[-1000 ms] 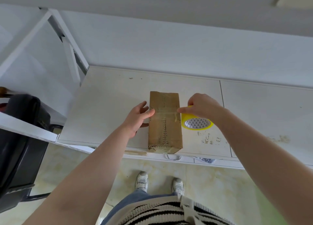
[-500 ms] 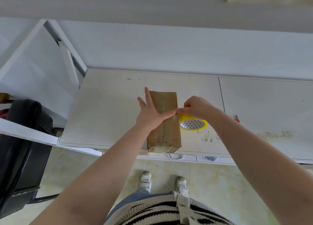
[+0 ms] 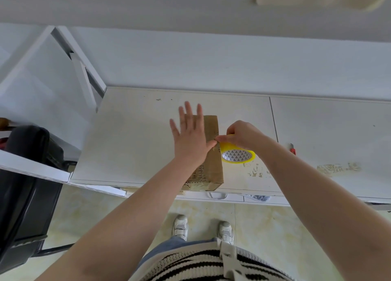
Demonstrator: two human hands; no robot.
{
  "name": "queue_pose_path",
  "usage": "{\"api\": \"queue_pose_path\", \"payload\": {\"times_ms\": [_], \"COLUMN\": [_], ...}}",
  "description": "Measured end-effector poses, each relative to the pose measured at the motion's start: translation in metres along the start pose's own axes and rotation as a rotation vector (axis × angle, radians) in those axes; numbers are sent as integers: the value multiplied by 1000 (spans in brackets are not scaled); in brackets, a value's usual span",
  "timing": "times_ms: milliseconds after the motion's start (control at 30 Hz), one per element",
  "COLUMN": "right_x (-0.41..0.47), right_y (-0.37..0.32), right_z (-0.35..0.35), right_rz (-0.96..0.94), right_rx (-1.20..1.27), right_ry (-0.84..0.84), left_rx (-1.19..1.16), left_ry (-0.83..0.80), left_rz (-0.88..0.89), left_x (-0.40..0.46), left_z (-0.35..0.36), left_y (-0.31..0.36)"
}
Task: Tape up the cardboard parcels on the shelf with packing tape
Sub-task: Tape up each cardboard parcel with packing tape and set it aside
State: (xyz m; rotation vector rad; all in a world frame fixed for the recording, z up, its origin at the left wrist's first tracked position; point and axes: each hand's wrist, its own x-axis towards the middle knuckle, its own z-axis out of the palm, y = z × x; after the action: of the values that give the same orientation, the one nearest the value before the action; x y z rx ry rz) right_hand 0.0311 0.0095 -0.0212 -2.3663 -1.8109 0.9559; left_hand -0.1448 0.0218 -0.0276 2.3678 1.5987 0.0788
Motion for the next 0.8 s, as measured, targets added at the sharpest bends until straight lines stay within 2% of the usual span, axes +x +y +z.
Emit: {"api": "queue_pose_path", "payload": {"times_ms": [67, 200, 800], "right_x": [-1, -2, 3], "right_y": [0, -3, 9], "right_z": [0, 1, 11], "right_rz": [-11, -24, -65], "right_rx": [9, 19, 167], "right_ry": [-2, 11, 15], "left_rx": [40, 130, 193], "left_ry": [13, 9, -20], "left_rz": [92, 93, 106], "left_x": [-2, -4, -4], "left_z": [8, 23, 22], "left_y": [3, -7, -10]}}
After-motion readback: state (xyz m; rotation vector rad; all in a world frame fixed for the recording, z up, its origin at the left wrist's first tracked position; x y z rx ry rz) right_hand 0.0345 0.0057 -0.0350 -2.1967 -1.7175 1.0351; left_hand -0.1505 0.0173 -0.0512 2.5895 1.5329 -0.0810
